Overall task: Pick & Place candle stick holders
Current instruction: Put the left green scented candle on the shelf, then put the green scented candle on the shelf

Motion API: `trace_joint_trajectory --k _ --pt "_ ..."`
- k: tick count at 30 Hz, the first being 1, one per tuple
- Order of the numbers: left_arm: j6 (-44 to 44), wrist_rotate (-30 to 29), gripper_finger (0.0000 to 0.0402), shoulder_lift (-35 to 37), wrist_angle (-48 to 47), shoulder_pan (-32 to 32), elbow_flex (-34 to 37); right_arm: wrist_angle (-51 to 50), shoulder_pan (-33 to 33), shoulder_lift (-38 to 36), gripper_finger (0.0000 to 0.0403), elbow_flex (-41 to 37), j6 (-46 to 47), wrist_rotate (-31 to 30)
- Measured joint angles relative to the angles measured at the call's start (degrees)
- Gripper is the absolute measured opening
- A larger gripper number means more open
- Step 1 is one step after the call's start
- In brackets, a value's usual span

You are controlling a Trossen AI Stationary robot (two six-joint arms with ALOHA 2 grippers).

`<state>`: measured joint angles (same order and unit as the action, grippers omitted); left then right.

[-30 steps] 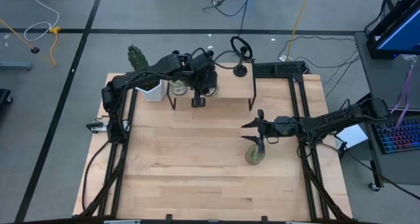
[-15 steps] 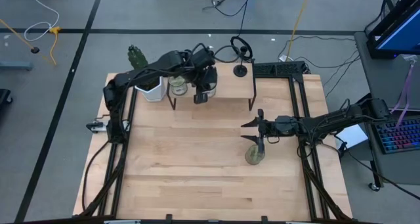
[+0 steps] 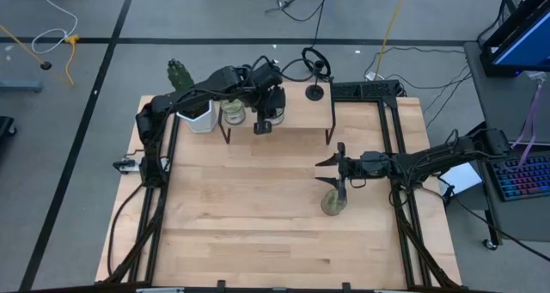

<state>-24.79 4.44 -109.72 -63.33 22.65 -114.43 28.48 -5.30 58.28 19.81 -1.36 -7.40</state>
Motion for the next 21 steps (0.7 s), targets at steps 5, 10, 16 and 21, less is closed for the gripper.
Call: trace_joint_trajectory --k 5,10,16,21 --pt "-1.3 -2.7 0.0031 1.6 0.3 -1.5 -0.1 -0.8 0.0 0.0 0.0199 0.0 2.5 0.0" --pt "-3.8 -7.1 0.0031 5.2 0.1 -3.1 -0.2 -4.0 0.0 0.0 0.0199 -0.1 7.1 0.0" --pt "-5.7 -8.0 0.0031 12.8 -0.9 -6.2 -0.2 -1.8 0.9 0.0 0.0199 -0.1 5.0 -2.9" --pt "-6.1 -14.9 0.003 20.9 -0.7 -9.5 -0.2 3.2 1.2 0.0 0.0194 2.0 5.4 2.9"
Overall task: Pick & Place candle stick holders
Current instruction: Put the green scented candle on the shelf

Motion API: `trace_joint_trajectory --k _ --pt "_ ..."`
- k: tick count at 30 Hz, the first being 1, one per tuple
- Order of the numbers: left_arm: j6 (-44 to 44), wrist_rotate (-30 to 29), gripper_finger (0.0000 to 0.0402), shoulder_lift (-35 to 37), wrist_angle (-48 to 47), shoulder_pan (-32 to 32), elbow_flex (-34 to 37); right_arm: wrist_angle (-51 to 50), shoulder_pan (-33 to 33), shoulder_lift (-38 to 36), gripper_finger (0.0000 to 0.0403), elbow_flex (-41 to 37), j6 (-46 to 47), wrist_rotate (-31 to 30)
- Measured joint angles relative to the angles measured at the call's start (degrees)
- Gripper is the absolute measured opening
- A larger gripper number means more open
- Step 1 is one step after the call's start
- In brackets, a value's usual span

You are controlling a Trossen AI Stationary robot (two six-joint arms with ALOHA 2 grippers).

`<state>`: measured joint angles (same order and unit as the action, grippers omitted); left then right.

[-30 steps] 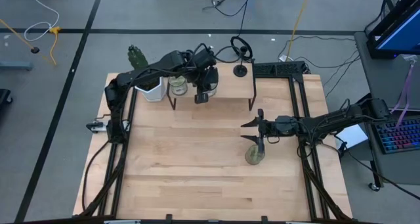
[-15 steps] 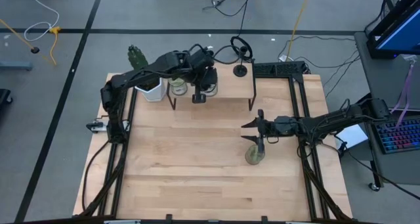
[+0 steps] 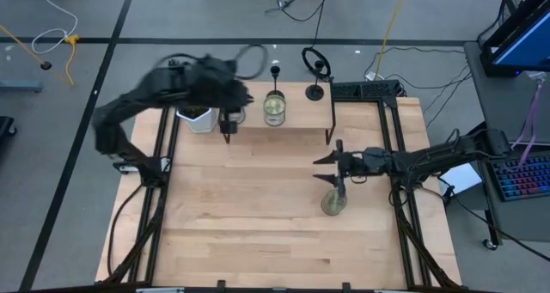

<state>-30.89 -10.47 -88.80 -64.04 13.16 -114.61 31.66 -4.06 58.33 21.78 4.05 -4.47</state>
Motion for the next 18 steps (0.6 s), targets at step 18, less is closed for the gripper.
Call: trace_joint_trajectory --k 18 --pt "7.1 3.2 0.003 17.0 -0.8 -2.4 23.1 -49.0 -16.8 10.9 0.0172 29.5 16.2 -7.6"
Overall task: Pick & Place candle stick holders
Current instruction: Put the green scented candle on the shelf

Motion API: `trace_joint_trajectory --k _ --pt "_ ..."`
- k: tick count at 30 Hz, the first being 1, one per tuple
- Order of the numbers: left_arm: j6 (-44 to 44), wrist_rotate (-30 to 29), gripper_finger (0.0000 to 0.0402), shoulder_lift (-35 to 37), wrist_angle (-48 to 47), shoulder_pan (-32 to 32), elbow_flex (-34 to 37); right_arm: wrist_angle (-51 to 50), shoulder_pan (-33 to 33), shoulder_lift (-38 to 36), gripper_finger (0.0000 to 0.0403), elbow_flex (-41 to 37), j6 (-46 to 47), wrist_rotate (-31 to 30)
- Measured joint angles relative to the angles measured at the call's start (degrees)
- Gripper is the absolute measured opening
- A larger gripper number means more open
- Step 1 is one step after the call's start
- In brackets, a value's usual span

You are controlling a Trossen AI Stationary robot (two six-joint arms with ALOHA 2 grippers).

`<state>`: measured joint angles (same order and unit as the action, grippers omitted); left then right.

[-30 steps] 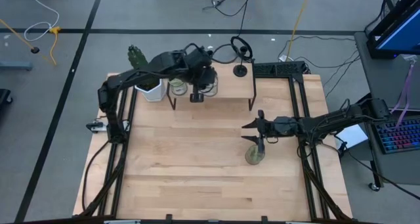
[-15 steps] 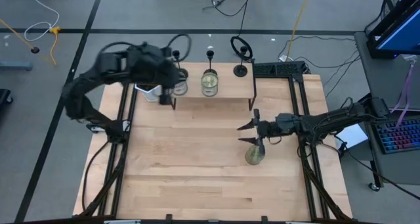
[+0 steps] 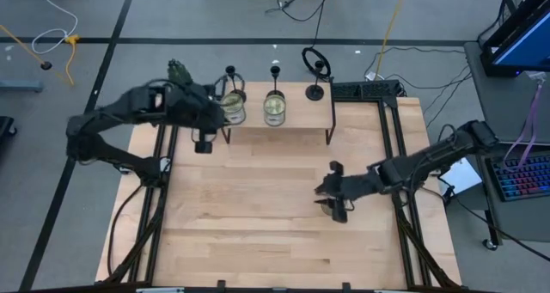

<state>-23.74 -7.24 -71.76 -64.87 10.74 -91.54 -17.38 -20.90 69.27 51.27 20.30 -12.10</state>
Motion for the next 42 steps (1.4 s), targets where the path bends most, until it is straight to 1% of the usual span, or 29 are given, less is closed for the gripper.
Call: trace_joint_trajectory --k 3,5,7,10,12,19,21,24,29,30,33,36,38,42 --pt "-2.9 -0.1 0.003 0.2 2.4 0.0 6.0 -10.5 -2.1 0.0 0.0183 0.0 8.4 -1.2" --pt "-4.3 -0.2 0.003 0.1 2.5 0.0 9.2 -15.8 -3.5 0.0 0.0186 0.0 14.7 0.2" --pt "-5.1 -0.2 0.003 0.2 2.9 0.0 12.1 -17.7 -5.4 0.1 0.0186 -0.1 18.2 2.0" --pt "-5.8 -0.3 0.003 0.2 4.5 0.0 16.0 -16.8 -8.3 1.1 0.0183 -0.9 15.7 3.1" --pt "-5.7 -0.2 0.003 0.1 5.1 0.0 17.5 -16.8 -9.5 2.0 0.0178 -1.3 14.8 3.0" --pt "-4.6 -0.3 0.003 0.2 6.8 0.0 18.2 -16.7 -9.9 4.9 0.0161 -3.6 13.5 0.1" --pt "-4.6 -0.3 0.003 0.3 8.6 0.0 18.2 -16.7 -9.9 5.0 0.015 -4.3 12.4 0.1" --pt "-4.7 -0.3 0.003 0.9 9.7 0.0 18.2 -16.6 -9.9 4.6 0.0116 -4.7 11.4 0.1" --pt "-4.7 -0.3 0.003 0.7 9.9 0.0 18.2 -16.7 -9.9 3.5 0.0023 -4.8 11.4 0.3" --pt "-4.7 -0.3 0.003 0.8 9.9 0.0 18.2 -16.6 -9.9 3.2 0.0012 -4.8 11.4 0.2" --pt "-5.7 -0.3 0.003 0.7 9.9 0.0 18.2 -14.4 -9.8 2.4 0.0009 -5.0 11.0 0.1" --pt "-6.4 -0.3 0.003 0.7 9.9 0.0 18.2 -10.2 -8.1 0.6 0.0004 -3.8 7.1 0.0" --pt "-6.4 -0.3 0.003 0.7 10.1 0.0 18.2 -7.5 -6.1 -0.7 0.0004 -2.1 2.5 -3.0" --pt "-6.0 -0.3 0.003 0.7 12.1 0.0 18.2 -4.7 -0.4 -2.5 0.0002 2.7 -10.8 -16.7"
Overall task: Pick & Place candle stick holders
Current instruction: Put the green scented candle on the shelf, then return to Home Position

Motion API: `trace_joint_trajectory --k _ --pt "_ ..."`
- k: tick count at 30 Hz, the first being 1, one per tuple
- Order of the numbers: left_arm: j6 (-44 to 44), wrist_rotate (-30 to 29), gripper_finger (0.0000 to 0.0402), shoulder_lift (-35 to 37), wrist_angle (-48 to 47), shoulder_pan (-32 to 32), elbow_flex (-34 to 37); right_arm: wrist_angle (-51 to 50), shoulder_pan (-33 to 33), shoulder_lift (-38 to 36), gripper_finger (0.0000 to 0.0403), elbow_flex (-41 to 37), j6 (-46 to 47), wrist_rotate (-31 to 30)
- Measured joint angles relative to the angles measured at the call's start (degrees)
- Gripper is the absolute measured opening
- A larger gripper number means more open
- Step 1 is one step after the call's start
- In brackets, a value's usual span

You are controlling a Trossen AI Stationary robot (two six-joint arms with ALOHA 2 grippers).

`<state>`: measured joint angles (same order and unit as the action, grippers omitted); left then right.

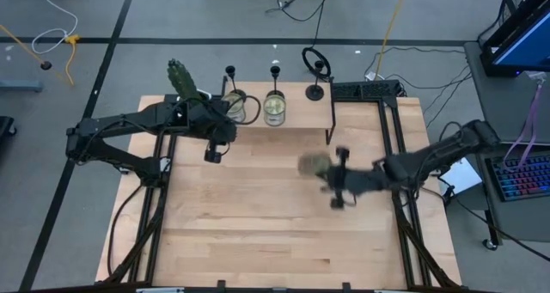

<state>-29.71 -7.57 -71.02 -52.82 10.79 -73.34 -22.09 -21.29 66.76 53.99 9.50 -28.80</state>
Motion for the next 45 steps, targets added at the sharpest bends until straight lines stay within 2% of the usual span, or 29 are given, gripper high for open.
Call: trace_joint_trajectory --k 2,5,8,10,12,17,26,32,43,45 --pt "-0.1 0.0 0.003 0.0 0.6 0.0 0.0 1.4 4.1 0.0 0.0002 3.2 -6.3 -4.1" --pt "-0.1 0.0 0.0031 0.0 0.6 0.0 0.0 1.9 11.5 0.0 0.0002 9.1 -11.0 -3.5" --pt "0.2 0.0 0.0031 0.0 0.6 0.0 0.0 -1.8 21.9 1.2 0.0001 15.3 -9.9 4.3" --pt "1.6 0.0 0.003 0.0 0.9 0.0 0.0 -8.4 29.0 2.3 0.0001 18.6 -7.0 11.0" --pt "3.7 -0.1 0.0031 0.0 2.2 0.1 0.0 -14.0 35.2 4.0 0.0001 20.1 -6.0 15.0" --pt "7.2 -0.8 0.0031 0.0 5.6 0.2 0.0 -18.5 44.7 7.8 0.0001 20.3 -8.3 25.7" --pt "7.1 -2.0 0.0031 0.0 6.1 0.4 0.0 -14.4 49.6 10.1 0.0 20.4 -13.4 36.5" --pt "7.0 -2.1 0.0031 0.0 6.1 0.4 0.0 -13.4 49.8 10.0 0.0016 20.4 -16.6 36.6" --pt "6.6 -2.2 0.0031 0.0 6.0 0.4 0.0 -10.6 49.8 9.7 0.0081 20.3 -20.1 36.4" --pt "6.2 -4.1 0.0031 0.3 6.0 0.4 0.0 -9.5 49.8 8.9 0.0094 20.3 -20.7 36.4"
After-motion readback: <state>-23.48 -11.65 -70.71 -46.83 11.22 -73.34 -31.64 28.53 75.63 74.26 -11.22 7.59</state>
